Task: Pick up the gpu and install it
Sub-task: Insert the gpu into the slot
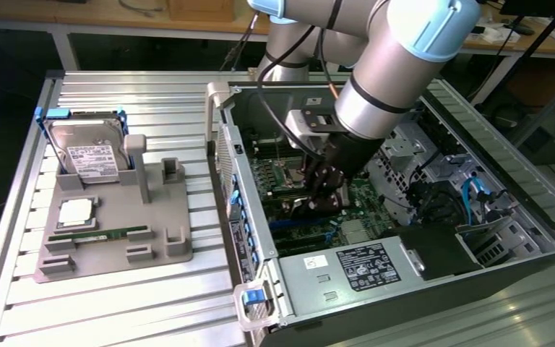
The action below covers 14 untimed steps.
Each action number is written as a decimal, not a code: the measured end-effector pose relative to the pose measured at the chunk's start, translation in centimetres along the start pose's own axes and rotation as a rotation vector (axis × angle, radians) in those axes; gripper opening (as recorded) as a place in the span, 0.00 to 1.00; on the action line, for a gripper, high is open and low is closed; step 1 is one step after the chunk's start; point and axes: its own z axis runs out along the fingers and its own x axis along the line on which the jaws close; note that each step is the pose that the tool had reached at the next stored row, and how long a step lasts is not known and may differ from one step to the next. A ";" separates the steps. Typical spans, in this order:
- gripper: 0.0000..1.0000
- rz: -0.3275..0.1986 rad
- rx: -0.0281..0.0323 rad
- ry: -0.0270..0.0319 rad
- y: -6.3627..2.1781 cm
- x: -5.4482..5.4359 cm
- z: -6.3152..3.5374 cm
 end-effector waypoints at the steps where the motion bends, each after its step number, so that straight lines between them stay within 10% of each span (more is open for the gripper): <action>1: 0.27 0.000 0.0000 0.0000 0.05 0.0 0.01; 14: 0.27 0.000 -0.0001 0.0001 0.12 0.0 0.28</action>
